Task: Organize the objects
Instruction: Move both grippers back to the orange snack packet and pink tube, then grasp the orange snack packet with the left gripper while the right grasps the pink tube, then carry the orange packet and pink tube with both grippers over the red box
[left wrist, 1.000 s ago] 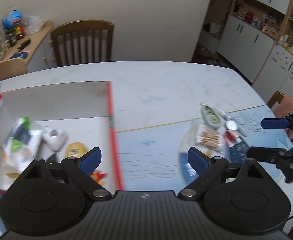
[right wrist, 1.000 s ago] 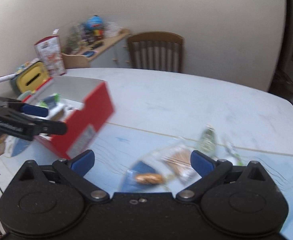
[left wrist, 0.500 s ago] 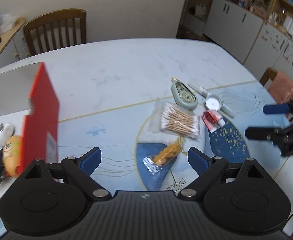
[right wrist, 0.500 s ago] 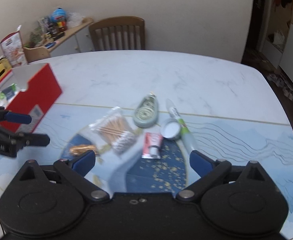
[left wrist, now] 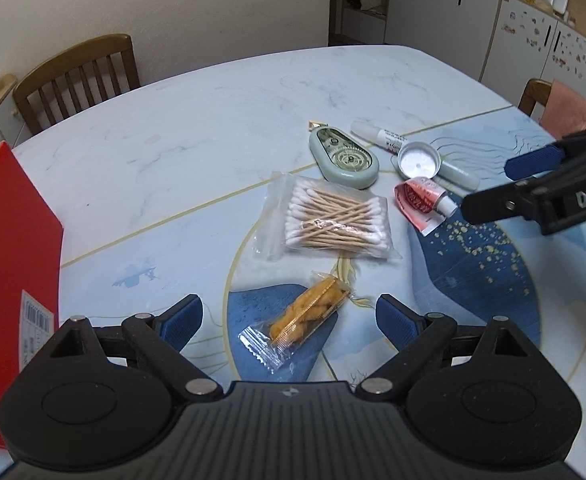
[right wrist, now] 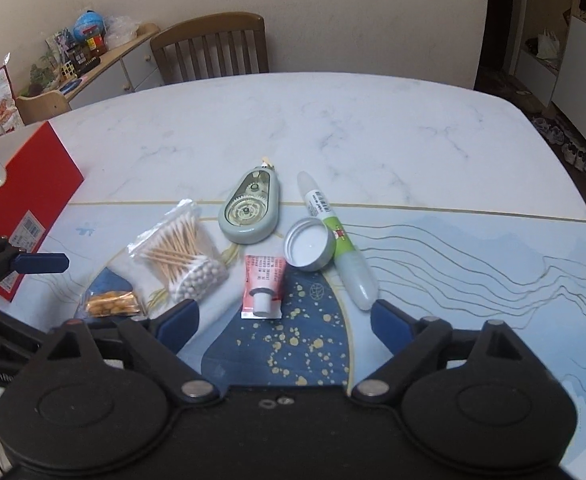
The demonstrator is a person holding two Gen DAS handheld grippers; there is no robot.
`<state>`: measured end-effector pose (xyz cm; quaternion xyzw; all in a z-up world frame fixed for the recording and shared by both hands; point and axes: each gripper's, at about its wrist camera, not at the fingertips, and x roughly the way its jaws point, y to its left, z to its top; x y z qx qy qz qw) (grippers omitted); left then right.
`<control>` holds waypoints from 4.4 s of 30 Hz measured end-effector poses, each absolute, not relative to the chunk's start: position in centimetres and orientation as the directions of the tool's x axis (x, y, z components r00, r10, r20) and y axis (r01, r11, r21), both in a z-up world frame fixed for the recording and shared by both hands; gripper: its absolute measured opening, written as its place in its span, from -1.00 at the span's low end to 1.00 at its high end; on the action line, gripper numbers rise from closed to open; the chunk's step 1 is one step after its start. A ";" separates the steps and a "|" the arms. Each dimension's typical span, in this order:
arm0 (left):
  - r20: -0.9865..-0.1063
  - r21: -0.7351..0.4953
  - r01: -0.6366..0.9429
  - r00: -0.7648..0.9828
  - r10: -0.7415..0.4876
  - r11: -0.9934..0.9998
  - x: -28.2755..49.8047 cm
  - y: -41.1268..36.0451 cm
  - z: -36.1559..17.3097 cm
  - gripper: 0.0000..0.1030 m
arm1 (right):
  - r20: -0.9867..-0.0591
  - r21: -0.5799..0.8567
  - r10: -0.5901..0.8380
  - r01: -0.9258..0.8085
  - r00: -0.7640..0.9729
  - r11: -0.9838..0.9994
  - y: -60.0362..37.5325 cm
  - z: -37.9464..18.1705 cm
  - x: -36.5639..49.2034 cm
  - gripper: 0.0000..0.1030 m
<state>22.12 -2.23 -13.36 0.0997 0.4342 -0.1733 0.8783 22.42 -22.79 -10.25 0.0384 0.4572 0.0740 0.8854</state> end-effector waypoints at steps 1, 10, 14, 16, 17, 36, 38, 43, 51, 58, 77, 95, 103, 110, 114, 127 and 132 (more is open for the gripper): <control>-0.795 0.026 0.392 0.565 -0.219 0.919 22.1 -2.3 -13.5 0.82 | -0.805 0.138 0.165 -0.091 0.570 0.986 -22.8 -10.5 22.7 0.78; -0.793 0.059 0.389 0.578 -0.194 0.919 22.5 -2.7 -15.0 0.82 | -0.819 0.131 0.151 -0.076 0.553 0.988 -22.0 -12.2 24.5 0.54; -0.784 0.081 0.392 0.592 -0.184 0.916 22.5 -2.8 -15.3 0.82 | -0.824 0.114 0.137 -0.077 0.550 0.991 -21.6 -12.7 24.9 0.42; -0.779 0.092 0.394 0.601 -0.180 0.915 22.4 -2.9 -15.4 0.82 | -0.828 0.111 0.135 -0.077 0.545 0.991 -21.5 -12.9 25.0 0.31; -0.778 0.093 0.396 0.602 -0.182 0.914 22.4 -2.9 -15.4 0.82 | -0.829 0.108 0.132 -0.076 0.543 0.991 -21.4 -13.0 25.0 0.24; -0.778 0.047 0.445 0.577 -0.246 0.894 21.5 -3.1 -15.2 -0.04 | -0.827 0.086 0.112 -0.072 0.551 0.994 -20.3 -13.1 25.5 -0.39; -0.782 0.051 0.458 0.572 -0.250 0.888 21.4 -3.4 -15.0 -0.26 | -0.827 0.088 0.114 -0.074 0.550 0.993 -20.1 -13.1 25.4 -0.61; -0.790 0.049 0.465 0.559 -0.251 0.884 21.3 -3.8 -14.9 -0.44 | -0.826 0.087 0.112 -0.071 0.553 0.994 -20.1 -12.8 25.0 -0.61; -0.808 -0.016 0.417 0.530 -0.258 0.909 21.4 -3.0 -14.7 -0.61 | -0.827 0.102 0.119 -0.062 0.550 0.993 -20.1 -12.0 23.2 -0.61; -0.801 -0.097 0.380 0.520 -0.299 0.920 20.7 -1.7 -13.4 -0.61 | -0.826 0.110 0.140 -0.087 0.546 0.990 -19.3 -10.7 20.3 -0.61; -0.751 -0.169 0.350 0.560 -0.350 0.921 18.3 3.9 -6.6 -0.61 | -0.766 0.103 0.186 -0.169 0.616 0.980 -11.7 -4.2 16.1 -0.61; -0.712 -0.164 0.256 0.638 -0.293 0.953 17.6 14.7 -1.6 -0.61 | -0.725 0.065 0.262 -0.315 0.637 0.947 -0.5 0.1 18.7 -0.62; -0.701 -0.157 0.204 0.666 -0.254 0.966 17.8 19.9 -0.8 -0.61 | -0.705 0.028 0.301 -0.398 0.642 0.917 4.6 1.6 20.1 -0.61; -0.706 -0.133 0.165 0.677 -0.210 0.977 18.5 23.8 -1.0 -0.61 | -0.709 0.019 0.311 -0.423 0.633 0.906 8.0 1.5 22.2 -0.61; -0.712 -0.115 0.144 0.678 -0.183 0.983 19.3 25.8 -1.3 -0.61 | -0.716 0.028 0.321 -0.434 0.620 0.901 9.3 1.4 23.8 -0.61; -0.782 -0.061 0.155 0.607 -0.143 0.986 23.6 27.6 -4.8 -0.61 | -0.783 0.053 0.307 -0.433 0.542 0.900 12.4 -1.4 30.4 -0.61; -0.796 -0.044 0.187 0.587 -0.148 0.981 24.9 27.0 -5.8 -0.61 | -0.798 0.046 0.295 -0.436 0.526 0.899 13.4 -2.7 32.2 -0.61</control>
